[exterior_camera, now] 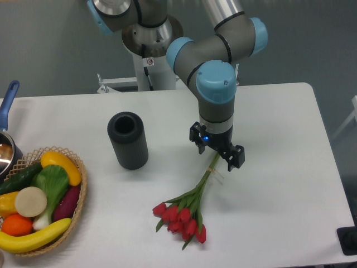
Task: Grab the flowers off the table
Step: 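Lower the open gripper toward the green stems of the red tulips, then close the gripper around the tulip stems, then lift the tulip bunch up off the table by its stems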
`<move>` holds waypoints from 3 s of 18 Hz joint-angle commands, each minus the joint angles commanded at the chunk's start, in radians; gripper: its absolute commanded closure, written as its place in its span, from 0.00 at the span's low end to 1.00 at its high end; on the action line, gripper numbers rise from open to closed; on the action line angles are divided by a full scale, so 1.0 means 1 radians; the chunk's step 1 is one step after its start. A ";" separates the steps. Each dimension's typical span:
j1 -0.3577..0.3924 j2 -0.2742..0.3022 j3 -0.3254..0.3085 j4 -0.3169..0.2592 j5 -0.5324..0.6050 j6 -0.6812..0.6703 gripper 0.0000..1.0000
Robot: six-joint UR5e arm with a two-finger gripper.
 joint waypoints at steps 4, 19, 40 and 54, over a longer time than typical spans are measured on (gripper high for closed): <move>0.000 0.002 -0.005 -0.002 -0.003 -0.003 0.00; -0.075 -0.141 -0.061 0.160 -0.029 -0.164 0.00; -0.072 -0.175 -0.057 0.167 -0.034 -0.153 1.00; -0.015 -0.058 0.057 0.031 -0.026 -0.164 1.00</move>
